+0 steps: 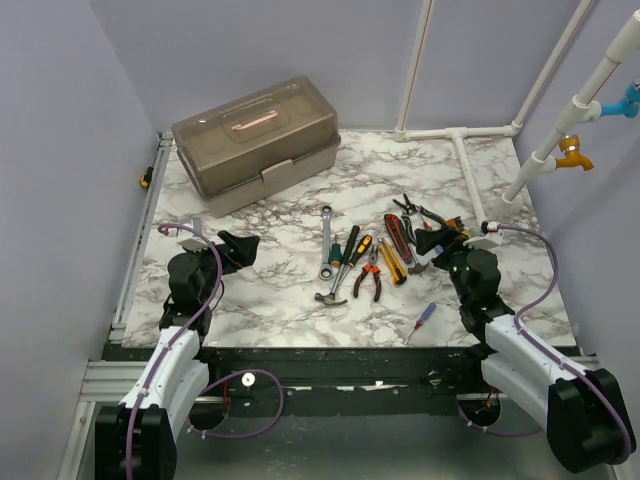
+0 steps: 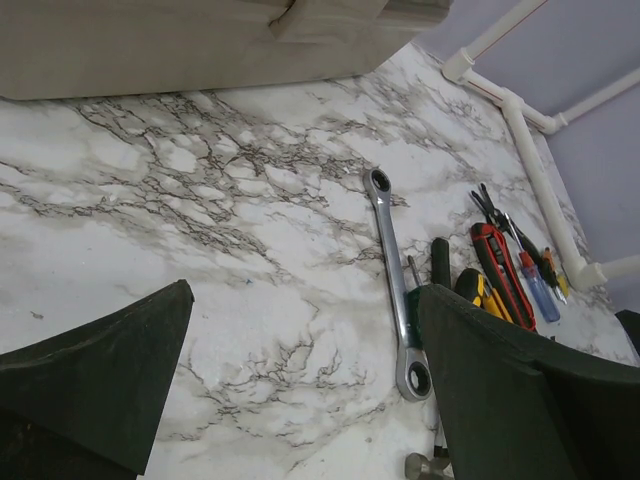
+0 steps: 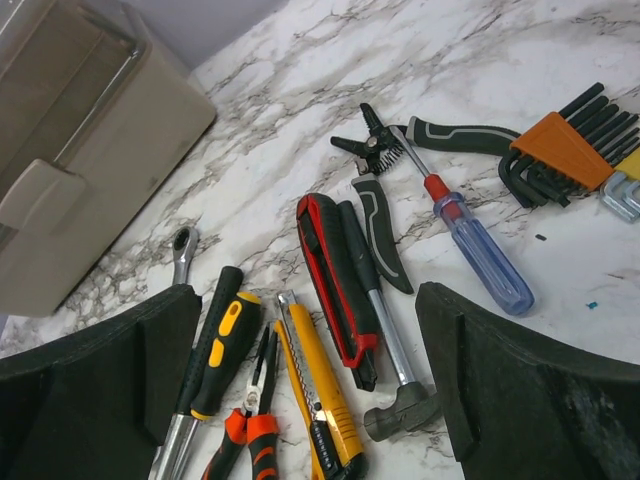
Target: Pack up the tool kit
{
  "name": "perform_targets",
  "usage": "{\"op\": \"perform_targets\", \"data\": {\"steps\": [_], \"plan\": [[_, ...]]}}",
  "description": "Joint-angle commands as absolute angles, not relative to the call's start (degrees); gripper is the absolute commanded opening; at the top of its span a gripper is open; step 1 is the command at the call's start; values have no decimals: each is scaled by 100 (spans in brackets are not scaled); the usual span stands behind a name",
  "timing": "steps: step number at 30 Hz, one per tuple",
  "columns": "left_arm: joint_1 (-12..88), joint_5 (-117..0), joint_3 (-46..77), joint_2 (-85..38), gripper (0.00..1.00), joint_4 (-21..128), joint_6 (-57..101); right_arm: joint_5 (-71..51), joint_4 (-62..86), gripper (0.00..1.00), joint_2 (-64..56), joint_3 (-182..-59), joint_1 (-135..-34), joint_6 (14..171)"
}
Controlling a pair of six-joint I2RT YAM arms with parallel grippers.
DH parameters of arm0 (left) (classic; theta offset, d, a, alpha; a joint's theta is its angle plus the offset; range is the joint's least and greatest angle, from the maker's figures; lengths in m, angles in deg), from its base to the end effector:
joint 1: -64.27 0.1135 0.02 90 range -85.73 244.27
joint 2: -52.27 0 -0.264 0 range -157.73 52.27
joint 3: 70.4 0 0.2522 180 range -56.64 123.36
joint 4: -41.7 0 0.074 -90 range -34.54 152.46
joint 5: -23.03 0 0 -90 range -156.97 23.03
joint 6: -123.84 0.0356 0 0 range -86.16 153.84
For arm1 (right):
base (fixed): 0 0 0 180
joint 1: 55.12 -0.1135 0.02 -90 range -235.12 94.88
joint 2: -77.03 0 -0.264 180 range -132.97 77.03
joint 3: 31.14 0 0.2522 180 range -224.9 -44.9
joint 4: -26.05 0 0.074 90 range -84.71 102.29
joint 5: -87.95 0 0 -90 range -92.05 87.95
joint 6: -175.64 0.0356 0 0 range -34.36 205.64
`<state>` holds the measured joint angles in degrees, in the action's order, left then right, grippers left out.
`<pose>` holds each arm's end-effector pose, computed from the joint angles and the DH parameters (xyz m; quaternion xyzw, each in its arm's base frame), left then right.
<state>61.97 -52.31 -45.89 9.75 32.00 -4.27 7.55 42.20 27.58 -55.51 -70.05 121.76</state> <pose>0.1721 -0.0159 0.1983 -0.1513 0.7396 -0.3146 0.5754 0.1799 0.0418 0.1903 0.1927 0.7344 0.2217 0.6118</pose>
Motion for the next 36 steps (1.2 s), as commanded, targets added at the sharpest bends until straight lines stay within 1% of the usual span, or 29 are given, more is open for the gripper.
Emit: {"op": "perform_targets", "data": {"steps": [1,5,8,11,14,18,22,25,30,32,36], "plan": [[6219,-5365,-4541,1095,98,3277,-392,779,4376,100,2717,-5450,-7005,12307],[6216,-5300,-4648,1315,98,3190,-207,795,4380,100,2726,-5415,-7005,12320],[6217,-4843,-4693,1439,99,2952,-44,795,4401,100,2661,-5413,-7005,12343],[6209,-4654,-4533,1551,98,3076,69,786,4377,100,2640,-5422,-7005,12358],[6133,-4928,-4176,1644,98,3567,80,827,4398,100,2750,-5378,-7005,12333],[6120,-5209,-3898,1740,99,3831,69,1292,4062,100,3178,-5306,-7006,12352],[6120,-5542,-3516,1668,98,4105,240,1114,4325,100,3528,-5019,-7006,12387],[6119,-5932,-2889,1280,98,4348,471,969,4707,100,3477,-4848,-7006,12363],[6120,-6447,-1973,276,98,3923,1282,697,4907,100,3263,-4851,-7006,12354],[6132,-6648,-1231,-342,98,4296,1443,620,4970,100,3206,-4850,-7006,12360],[6172,-6250,652,-1660,98,5238,1940,365,5140,100,2903,-4955,-7006,12352]]}}
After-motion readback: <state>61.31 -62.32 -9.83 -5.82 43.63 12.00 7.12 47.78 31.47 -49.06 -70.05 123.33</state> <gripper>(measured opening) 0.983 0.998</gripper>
